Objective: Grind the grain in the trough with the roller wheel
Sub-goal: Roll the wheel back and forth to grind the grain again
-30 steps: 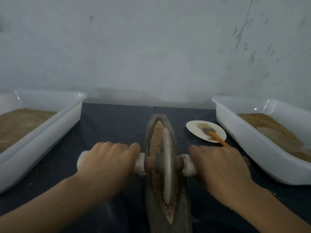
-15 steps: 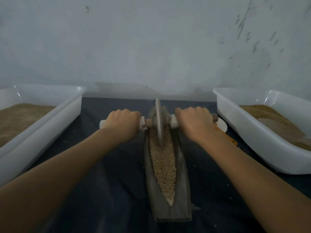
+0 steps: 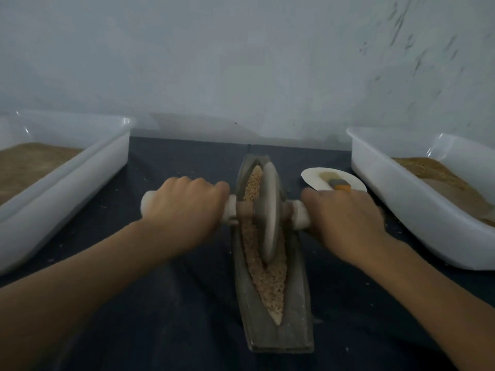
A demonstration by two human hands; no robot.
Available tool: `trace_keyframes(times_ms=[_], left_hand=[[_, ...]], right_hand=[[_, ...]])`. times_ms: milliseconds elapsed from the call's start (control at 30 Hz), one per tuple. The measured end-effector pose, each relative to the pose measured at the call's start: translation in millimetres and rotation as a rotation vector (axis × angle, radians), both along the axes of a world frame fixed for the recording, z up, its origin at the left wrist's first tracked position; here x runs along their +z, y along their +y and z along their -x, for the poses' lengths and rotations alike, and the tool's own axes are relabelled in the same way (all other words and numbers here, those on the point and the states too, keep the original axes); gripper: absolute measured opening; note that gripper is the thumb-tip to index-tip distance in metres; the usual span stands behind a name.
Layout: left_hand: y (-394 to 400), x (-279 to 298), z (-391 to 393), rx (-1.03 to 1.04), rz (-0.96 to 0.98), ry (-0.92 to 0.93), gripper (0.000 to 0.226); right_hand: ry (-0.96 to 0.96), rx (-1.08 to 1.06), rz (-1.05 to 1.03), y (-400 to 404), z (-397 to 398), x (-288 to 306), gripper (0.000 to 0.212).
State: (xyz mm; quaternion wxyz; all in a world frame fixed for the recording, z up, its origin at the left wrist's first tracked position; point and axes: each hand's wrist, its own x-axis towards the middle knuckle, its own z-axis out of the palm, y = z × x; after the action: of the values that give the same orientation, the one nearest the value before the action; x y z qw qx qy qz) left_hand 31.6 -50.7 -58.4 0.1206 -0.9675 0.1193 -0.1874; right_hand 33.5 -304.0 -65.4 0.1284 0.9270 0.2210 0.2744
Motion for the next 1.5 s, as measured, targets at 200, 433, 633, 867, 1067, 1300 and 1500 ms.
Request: trace_keyframes(times_ms=[200,433,633,867,1067,1300,1500], left_hand=[[-7,14,-74,-0.005,0.013,-0.02,0.01],[2,0,-6,0.001,0.076,0.099,0.031],[17,3,52,-0.121,-0.068,-0.016,0.052],[8,-2,-33,-0.008,0.04,0.006,0.029],[4,7,-62,0.006,0.07,0.018,0.016],[14,0,46,-0.136,-0.054,-0.071,0.066],[9,-2,22,-0.019,0.008,-0.002,0.042]], right_hand=[[0.048,-0.075,-0.079,12,-85,-1,0.034],[0.011,0.024,0.033,6,-7,8,0.042],[0.061,0.152,-0.004,-12,52,20,0.057],[-0.05,-0.056,0.046,-6,-39,1,0.048],[-0.04,-0.096,-0.029,2,-65,8,0.041],[0.009,0.065,-0.029,-13,43,13,0.066],[0.006,-0.007,-0.009,-9,17,8,0.066]])
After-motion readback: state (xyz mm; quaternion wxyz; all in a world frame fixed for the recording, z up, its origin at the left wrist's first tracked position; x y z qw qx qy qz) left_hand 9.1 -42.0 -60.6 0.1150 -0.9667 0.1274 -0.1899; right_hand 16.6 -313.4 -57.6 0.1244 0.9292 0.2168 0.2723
